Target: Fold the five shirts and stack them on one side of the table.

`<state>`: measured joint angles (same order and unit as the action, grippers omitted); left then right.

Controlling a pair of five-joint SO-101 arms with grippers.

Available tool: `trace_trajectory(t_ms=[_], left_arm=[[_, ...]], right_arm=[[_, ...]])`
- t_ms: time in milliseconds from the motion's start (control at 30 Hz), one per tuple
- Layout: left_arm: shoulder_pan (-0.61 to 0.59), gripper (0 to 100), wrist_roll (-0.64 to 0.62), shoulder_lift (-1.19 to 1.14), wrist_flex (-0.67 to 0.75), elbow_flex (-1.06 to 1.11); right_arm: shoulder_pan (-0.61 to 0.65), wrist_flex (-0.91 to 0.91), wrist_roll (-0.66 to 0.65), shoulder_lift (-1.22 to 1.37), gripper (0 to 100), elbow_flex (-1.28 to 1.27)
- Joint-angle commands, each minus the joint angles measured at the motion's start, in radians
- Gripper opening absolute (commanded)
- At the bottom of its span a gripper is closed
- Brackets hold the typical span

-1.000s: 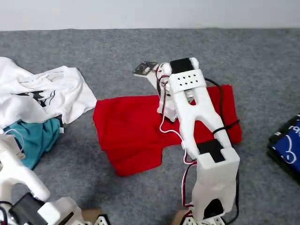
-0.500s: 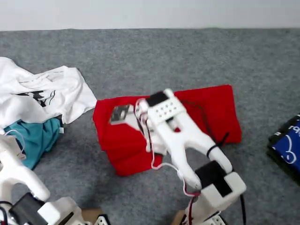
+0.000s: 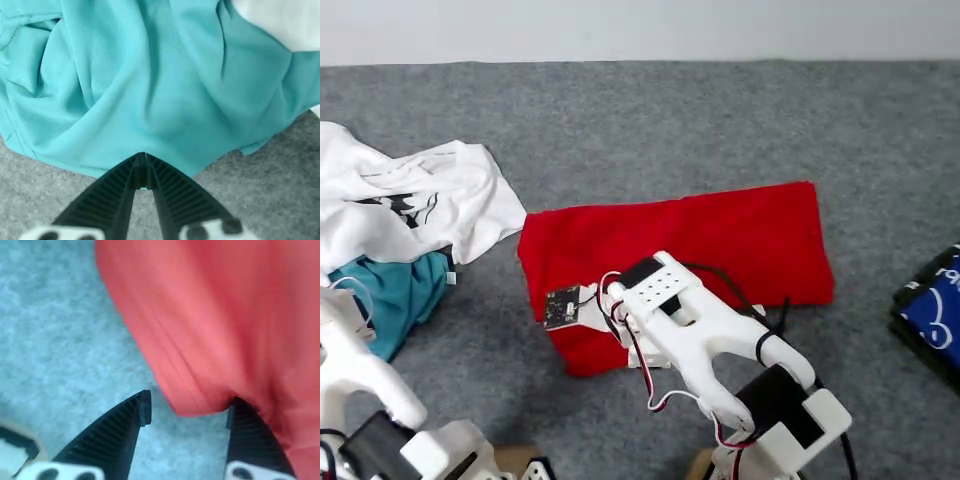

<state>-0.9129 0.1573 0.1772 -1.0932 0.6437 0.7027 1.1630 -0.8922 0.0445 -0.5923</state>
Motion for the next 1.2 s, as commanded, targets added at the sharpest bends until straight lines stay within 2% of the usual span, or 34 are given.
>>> trace_trajectory(t_ms=[0, 100, 233, 500, 767, 1000, 1167], left_arm=[[0.0, 0, 0.008, 0.034, -0.008, -0.008], [0.0, 0, 0.008, 0.034, -0.008, -0.008], [0.0, 0, 0.008, 0.034, -0.008, -0.008], [0.0, 0, 0.008, 0.034, -0.006, -0.008], [0.0, 0, 0.009, 0.034, -0.006, -0.008], [0.003, 0, 0.009, 0.034, 0.037, 0.016], [0.003, 0, 0.009, 0.034, 0.063, 0.045]], right_arm=[[0.016, -0.059, -0.015, 0.036, 25.8, 0.003], [0.016, -0.056, -0.012, 0.084, 21.8, 0.031], [0.013, -0.025, -0.009, 0.09, 7.6, 0.087], [0.005, 0.041, -0.014, 0.061, 1.2, 0.183], [0.002, 0.031, -0.015, 0.065, 1.2, 0.198], [-0.088, 0.038, -0.009, 0.067, 1.1, 0.336], [-0.108, 0.039, -0.009, 0.067, 1.1, 0.393]])
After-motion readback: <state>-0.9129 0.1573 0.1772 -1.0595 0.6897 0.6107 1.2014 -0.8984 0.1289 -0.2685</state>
